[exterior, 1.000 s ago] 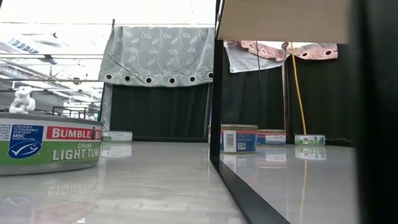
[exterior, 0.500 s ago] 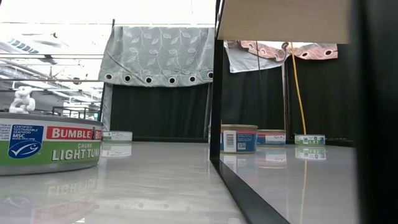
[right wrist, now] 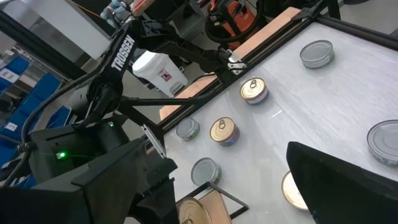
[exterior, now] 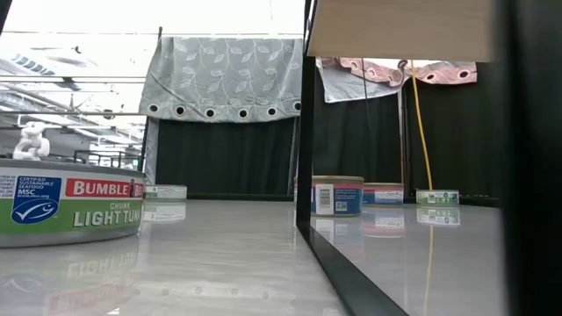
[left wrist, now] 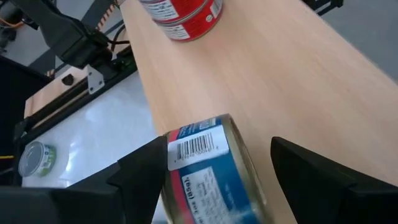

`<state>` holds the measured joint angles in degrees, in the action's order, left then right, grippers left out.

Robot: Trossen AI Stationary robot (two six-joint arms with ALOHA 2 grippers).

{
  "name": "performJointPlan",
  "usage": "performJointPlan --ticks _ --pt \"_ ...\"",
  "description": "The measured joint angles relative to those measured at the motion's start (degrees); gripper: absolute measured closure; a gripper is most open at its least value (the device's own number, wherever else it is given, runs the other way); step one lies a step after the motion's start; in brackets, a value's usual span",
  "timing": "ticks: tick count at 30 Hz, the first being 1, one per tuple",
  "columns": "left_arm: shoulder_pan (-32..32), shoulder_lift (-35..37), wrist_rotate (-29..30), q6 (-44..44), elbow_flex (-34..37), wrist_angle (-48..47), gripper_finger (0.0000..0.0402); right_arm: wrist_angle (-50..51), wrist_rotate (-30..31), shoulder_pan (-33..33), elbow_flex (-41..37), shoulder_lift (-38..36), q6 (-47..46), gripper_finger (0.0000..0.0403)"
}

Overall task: Stack canned seafood by type on shelf
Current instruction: Put the blue-pink tuna can on the shelf

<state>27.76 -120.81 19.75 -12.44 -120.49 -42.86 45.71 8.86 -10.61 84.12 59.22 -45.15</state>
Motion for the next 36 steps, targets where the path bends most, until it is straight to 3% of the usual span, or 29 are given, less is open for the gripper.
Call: performJointPlan --ticks 8,15,24,30,36 --pt "0.06 0.73 2.87 0.49 0.00 0.35 0.0119 0.01 0.00 0.00 0.00 -0.02 -0.02 0.0023" --pt "-0.06 4.06 7.34 16.95 0.00 -3.27 0.0119 0.35 0.00 0.00 0.00 -0.02 -0.08 0.0023" --pt "0.03 4.42 3.67 28.53 -0.04 -4.23 0.0119 0.46 0.02 0.00 0.00 -0.02 0.68 0.0023" --pt "-0.20 4.09 5.35 30.16 -0.03 -4.45 0.0119 0.44 0.04 0.00 0.00 -0.02 0.81 0.0023" --pt "-0.39 4.09 2.79 30.88 1.67 -4.60 0.0119 0.44 0.06 0.00 0.00 -0.02 1.07 0.0023"
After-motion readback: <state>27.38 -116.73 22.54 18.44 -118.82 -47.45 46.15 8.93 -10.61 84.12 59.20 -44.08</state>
